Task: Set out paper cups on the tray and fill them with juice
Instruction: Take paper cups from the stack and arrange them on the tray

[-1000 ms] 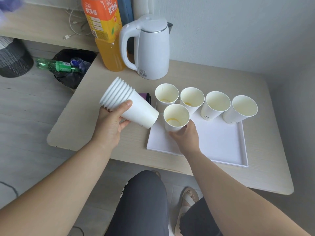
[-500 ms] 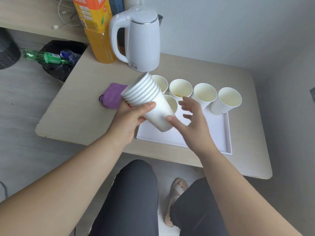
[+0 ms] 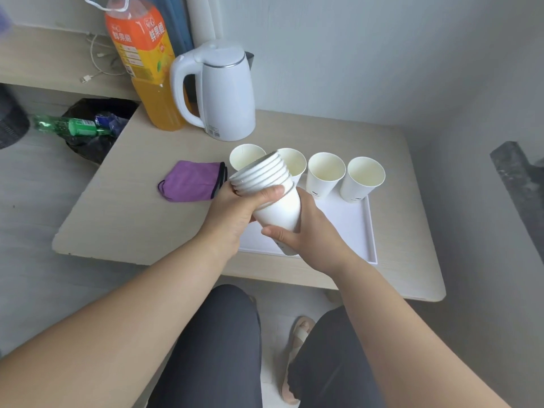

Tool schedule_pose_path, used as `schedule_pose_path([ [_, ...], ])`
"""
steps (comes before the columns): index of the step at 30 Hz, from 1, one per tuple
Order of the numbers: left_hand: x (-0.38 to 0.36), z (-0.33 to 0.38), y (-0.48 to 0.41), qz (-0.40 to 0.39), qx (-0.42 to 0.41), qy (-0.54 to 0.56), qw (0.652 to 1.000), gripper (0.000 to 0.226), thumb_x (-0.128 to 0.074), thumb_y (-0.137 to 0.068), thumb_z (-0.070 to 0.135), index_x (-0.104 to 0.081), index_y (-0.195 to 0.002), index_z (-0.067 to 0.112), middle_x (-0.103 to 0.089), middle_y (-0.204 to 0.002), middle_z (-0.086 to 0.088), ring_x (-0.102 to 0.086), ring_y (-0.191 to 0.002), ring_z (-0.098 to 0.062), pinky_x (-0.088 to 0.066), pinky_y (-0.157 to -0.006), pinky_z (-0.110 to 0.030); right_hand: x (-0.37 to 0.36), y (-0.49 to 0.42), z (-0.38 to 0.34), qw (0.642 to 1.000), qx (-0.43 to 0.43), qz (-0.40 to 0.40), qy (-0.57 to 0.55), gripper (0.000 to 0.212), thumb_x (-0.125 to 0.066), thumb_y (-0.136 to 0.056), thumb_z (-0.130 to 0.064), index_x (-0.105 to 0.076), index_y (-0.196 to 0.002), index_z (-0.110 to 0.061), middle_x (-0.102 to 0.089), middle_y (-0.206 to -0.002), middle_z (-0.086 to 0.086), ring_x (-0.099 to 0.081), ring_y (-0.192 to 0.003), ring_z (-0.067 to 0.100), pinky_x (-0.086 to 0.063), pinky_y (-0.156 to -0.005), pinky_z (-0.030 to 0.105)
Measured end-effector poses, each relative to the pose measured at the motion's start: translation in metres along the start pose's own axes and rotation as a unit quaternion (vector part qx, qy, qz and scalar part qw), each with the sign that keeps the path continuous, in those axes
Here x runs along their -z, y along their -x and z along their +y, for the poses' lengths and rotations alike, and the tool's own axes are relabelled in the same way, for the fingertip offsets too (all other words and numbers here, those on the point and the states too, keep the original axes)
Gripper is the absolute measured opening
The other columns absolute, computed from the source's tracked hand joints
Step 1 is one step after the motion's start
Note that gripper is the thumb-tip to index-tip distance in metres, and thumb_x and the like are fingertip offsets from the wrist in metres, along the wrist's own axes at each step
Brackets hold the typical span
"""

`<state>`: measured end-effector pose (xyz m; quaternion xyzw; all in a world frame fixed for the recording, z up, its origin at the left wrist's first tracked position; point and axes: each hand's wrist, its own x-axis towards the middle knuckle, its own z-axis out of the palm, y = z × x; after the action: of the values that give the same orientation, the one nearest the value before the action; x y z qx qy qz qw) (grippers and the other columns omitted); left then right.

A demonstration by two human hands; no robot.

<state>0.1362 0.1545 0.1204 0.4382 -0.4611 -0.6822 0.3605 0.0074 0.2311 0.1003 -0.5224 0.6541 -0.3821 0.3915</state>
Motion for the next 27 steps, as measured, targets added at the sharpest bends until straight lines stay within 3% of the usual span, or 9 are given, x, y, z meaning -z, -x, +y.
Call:
schedule_pose_path([
  [3,0.005,0.007,-0.009,0.061,0.027,0.068,0.995,0.032,-0.078,-0.067,0.022,-0.066,-0.096,0.021,-0.073,-0.094,0.004,-0.069,-0.092,-0.012,-0.057,-0.073,-0.03,0.009,0.009,0.015,1.0,-0.022,-0.009,0.009,0.077,-0.077,-0.078,-0.035,-0.029,-0.138,-0.032,-0.049,-0.122,-0.012,-0.056,-0.101,0.013,-0.049,-0.068,0.02],
  [5,0.012,0.016,-0.016,0.081,0.042,0.113,0.989,0.026,-0.075,-0.075,0.021,-0.064,-0.099,0.02,-0.073,-0.095,0.003,-0.069,-0.093,-0.014,-0.057,-0.071,-0.03,0.019,0.017,0.029,0.998,-0.054,0.017,-0.038,0.075,-0.08,-0.076,-0.028,-0.031,-0.134,-0.035,-0.048,-0.116,-0.019,-0.057,-0.095,0.004,-0.052,-0.061,0.016],
  [7,0.02,0.024,-0.021,0.091,0.053,0.149,0.983,0.022,-0.068,-0.082,0.022,-0.061,-0.103,0.02,-0.071,-0.1,0.002,-0.068,-0.094,-0.013,-0.056,-0.071,-0.03,0.028,0.022,0.044,0.991,-0.085,0.053,-0.092,0.078,-0.084,-0.07,-0.03,-0.036,-0.131,-0.033,-0.051,-0.118,-0.018,-0.055,-0.102,-0.002,-0.05,-0.063,0.011],
  [10,0.028,0.028,-0.025,0.094,0.055,0.163,0.981,0.036,-0.068,-0.081,0.025,-0.058,-0.116,0.019,-0.068,-0.112,0.001,-0.067,-0.101,-0.012,-0.054,-0.077,-0.032,0.037,0.015,0.064,0.98,-0.123,0.078,-0.139,0.078,-0.082,-0.062,-0.038,-0.042,-0.129,-0.029,-0.058,-0.122,-0.008,-0.058,-0.108,0.006,-0.05,-0.072,0.016],
  [14,0.034,0.024,-0.027,0.092,0.062,0.149,0.983,0.037,-0.068,-0.078,0.027,-0.059,-0.114,0.022,-0.069,-0.108,0.003,-0.067,-0.098,-0.011,-0.054,-0.075,-0.031,0.031,-0.009,0.075,0.97,-0.117,0.102,-0.189,0.065,-0.079,-0.075,-0.008,-0.043,-0.123,-0.032,-0.06,-0.12,-0.005,-0.058,-0.102,0.0,-0.049,-0.069,0.009],
  [17,0.042,0.022,-0.029,0.094,0.065,0.141,0.983,0.043,-0.069,-0.076,0.029,-0.059,-0.117,0.023,-0.07,-0.107,0.004,-0.068,-0.097,-0.01,-0.055,-0.069,-0.028,0.019,-0.028,0.082,0.968,-0.099,0.113,-0.202,0.064,-0.075,-0.076,0.001,-0.045,-0.119,-0.036,-0.059,-0.121,-0.006,-0.056,-0.104,0.001,-0.046,-0.068,0.005],
  [20,0.051,0.022,-0.031,0.104,0.065,0.136,0.983,0.059,-0.075,-0.071,0.03,-0.056,-0.126,0.022,-0.069,-0.112,0.003,-0.068,-0.1,-0.011,-0.054,-0.074,-0.03,0.008,-0.04,0.094,0.963,-0.102,0.143,-0.206,0.068,-0.078,-0.074,-0.005,-0.047,-0.129,-0.029,-0.057,-0.126,-0.008,-0.052,-0.118,0.007,-0.047,-0.084,0.014],
  [22,0.055,0.02,-0.033,0.107,0.066,0.126,0.984,0.055,-0.074,-0.072,0.03,-0.057,-0.124,0.023,-0.069,-0.112,0.004,-0.068,-0.099,-0.011,-0.053,-0.078,-0.032,0.004,-0.044,0.103,0.962,-0.106,0.162,-0.193,0.074,-0.08,-0.073,-0.009,-0.044,-0.135,-0.027,-0.056,-0.129,-0.01,-0.05,-0.122,0.007,-0.045,-0.096,0.025],
  [27,0.057,0.014,-0.033,0.094,0.059,0.116,0.987,0.049,-0.073,-0.074,0.027,-0.058,-0.121,0.023,-0.071,-0.104,0.006,-0.07,-0.092,-0.009,-0.055,-0.072,-0.029,0.0,-0.046,0.112,0.962,-0.113,0.173,-0.178,0.073,-0.081,-0.07,-0.015,-0.045,-0.133,-0.025,-0.06,-0.123,-0.009,-0.059,-0.112,0.008,-0.051,-0.092,0.033],
])
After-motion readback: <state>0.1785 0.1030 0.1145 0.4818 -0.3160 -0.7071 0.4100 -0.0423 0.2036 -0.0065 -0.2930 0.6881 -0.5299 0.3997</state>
